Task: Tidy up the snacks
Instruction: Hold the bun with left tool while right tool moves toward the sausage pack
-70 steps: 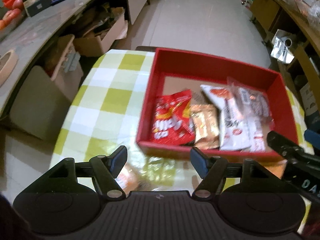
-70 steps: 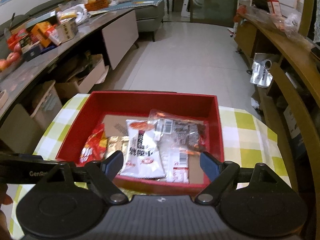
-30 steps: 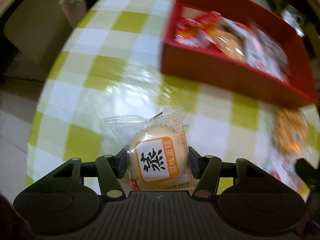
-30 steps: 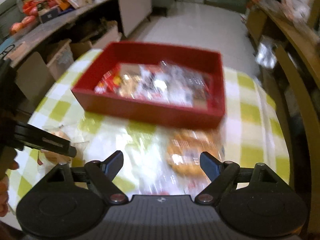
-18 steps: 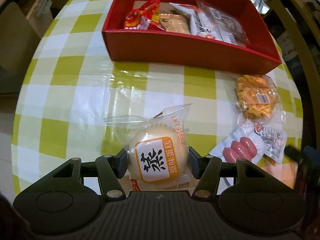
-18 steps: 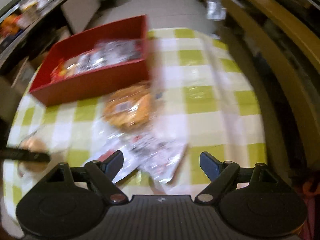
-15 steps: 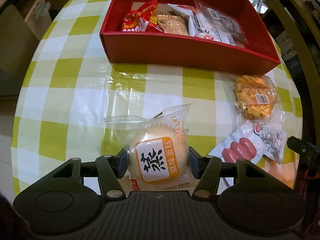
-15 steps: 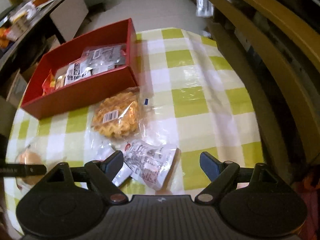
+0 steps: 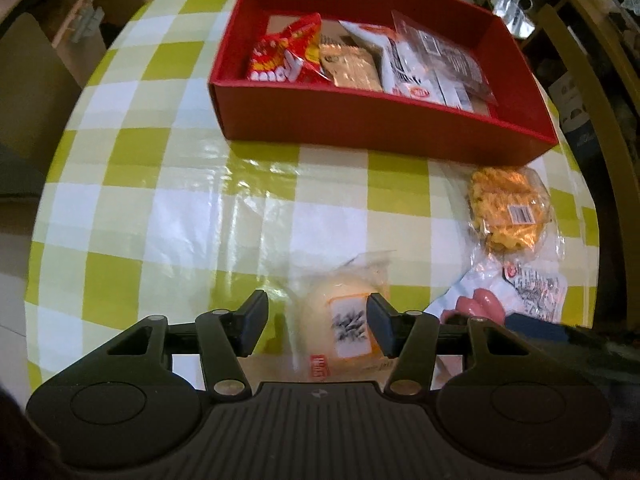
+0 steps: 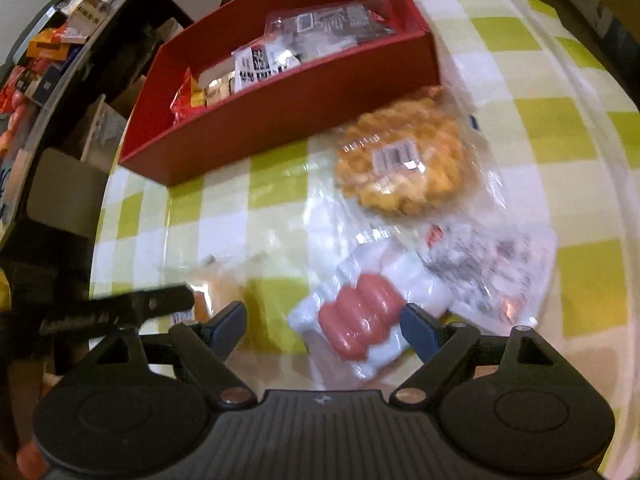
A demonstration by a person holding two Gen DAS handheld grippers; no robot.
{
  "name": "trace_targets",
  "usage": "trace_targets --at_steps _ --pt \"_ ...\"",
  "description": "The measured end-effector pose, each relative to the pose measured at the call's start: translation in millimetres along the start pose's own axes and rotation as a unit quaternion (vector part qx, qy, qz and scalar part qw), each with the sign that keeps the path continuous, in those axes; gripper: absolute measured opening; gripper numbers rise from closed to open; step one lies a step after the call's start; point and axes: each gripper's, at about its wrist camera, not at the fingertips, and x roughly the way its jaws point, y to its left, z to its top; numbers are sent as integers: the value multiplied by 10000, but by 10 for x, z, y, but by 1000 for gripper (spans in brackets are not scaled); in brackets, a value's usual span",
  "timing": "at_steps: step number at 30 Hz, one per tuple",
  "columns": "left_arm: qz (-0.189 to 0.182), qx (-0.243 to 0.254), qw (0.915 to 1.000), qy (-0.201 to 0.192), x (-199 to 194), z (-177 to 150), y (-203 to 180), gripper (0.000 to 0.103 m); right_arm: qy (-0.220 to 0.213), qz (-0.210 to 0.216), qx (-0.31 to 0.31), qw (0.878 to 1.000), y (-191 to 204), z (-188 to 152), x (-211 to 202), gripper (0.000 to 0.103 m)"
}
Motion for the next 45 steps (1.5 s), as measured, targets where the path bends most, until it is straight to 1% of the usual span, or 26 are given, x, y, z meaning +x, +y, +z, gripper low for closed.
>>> trace_targets --at_steps 2,3,5,7,11,14,16,17,19,20,21,23,25,28,30,32,34,36,37,38,39,40,41,42,43,45 --pt "21 5 10000 13 16 2 28 63 -37 96 23 9999 45 64 58 90" --pt "32 13 10000 56 39 0 39 63 -87 65 -36 9999 86 84 79 90" --pt "69 -25 9999 112 82 -5 69 64 -225 -263 -271 9990 161 96 87 90" --pt "29 -100 9999 135 95 5 115 70 -319 -517 -454 9971 204 101 47 90" --pt "-17 -11 10000 75 72 15 95 69 -628 -569 -505 9951 138 113 -175 90" --pt "-55 42 9999 153 134 -13 1 70 -702 -616 -431 9947 30 67 -270 90" --pt "-16 -21 9998 204 218 -29 -57 78 -675 -616 -453 9948 -10 52 -279 90" --pt "9 -77 9997 232 271 -32 -77 79 -652 -617 -466 9949 -26 44 -272 90" --pt "70 -208 9993 312 378 -36 -107 80 -563 -465 -397 9965 -47 32 -233 90" --pt "111 -235 9989 380 431 -48 -128 79 -502 -288 -337 9978 -66 28 -199 90" --pt "159 -195 9986 458 479 -70 -155 73 -423 -43 -219 9989 -93 33 -163 90" --pt "347 24 9984 439 496 -123 -224 69 -319 359 71 9988 -160 43 -87 90" --pt "472 143 9979 423 481 -165 -230 67 -272 435 193 9985 -188 40 -7 90" --pt "441 -85 9978 495 468 -203 -83 67 -119 543 294 9980 -188 -17 102 92" --pt "510 -198 9973 493 450 -208 27 67 15 676 319 9972 -137 -87 104 92" --pt "547 -306 9968 488 439 -196 121 68 446 1113 546 9913 -136 -264 102 92" --pt "578 -357 9964 505 448 -178 186 68 737 1383 676 9853 -132 -434 68 92" --pt "545 -358 9965 518 436 -172 241 68 572 1492 530 9857 -112 -534 -93 92" --pt "518 -345 9967 525 428 -176 256 68 371 1364 300 9895 -86 -545 -197 92" --pt "491 -321 9969 527 419 -184 269 68 142 1032 -123 9945 -24 -524 -278 92" --pt "477 -305 9970 527 411 -187 279 68 -44 616 -582 9964 61 -494 -309 92" --pt "461 -294 9971 527 404 -196 292 68 -242 54 -1136 9932 172 -454 -305 92" --pt "445 -288 9972 531 399 -199 304 68 -336 -377 -1684 9844 277 -420 -257 92" --pt "432 -290 9972 533 392 -210 320 68 -292 -651 -2235 9721 381 -391 -178 92" --pt "421 -295 9973 534 386 -214 332 68 -140 -789 -2746 9582 482 -363 -71 92" --pt "406 -281 9973 541 412 -186 349 68 154 -792 -3131 9463 565 -316 89 91"
